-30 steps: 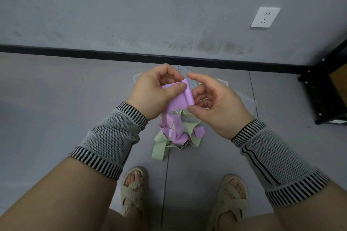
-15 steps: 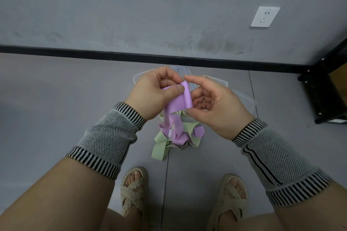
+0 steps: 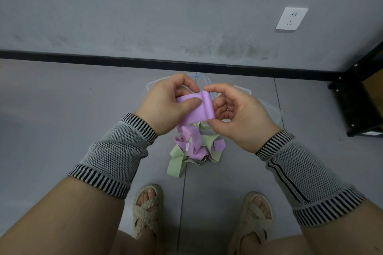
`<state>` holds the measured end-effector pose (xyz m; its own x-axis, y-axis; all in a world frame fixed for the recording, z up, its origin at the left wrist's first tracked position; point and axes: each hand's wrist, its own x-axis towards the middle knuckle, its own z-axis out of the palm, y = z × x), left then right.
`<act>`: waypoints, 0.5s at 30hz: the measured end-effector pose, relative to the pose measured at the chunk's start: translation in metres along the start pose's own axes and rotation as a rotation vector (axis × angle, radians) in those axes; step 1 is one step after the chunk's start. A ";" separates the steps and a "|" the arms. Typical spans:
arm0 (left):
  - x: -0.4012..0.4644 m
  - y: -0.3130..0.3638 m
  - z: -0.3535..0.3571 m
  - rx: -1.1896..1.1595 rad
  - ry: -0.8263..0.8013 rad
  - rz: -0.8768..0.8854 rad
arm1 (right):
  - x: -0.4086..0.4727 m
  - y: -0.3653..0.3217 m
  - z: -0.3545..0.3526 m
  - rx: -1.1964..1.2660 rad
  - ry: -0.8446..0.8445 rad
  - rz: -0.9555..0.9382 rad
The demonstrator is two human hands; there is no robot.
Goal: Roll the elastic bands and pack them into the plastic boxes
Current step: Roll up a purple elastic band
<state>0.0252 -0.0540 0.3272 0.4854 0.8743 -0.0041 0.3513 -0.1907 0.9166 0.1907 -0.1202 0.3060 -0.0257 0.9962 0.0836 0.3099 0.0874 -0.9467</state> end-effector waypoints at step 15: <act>0.001 0.003 0.005 0.013 0.058 -0.005 | -0.001 -0.001 0.005 -0.057 0.010 -0.008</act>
<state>0.0306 -0.0559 0.3285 0.4364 0.8997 0.0150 0.3645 -0.1919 0.9112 0.1856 -0.1209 0.3048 -0.0191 0.9953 0.0945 0.3632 0.0949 -0.9269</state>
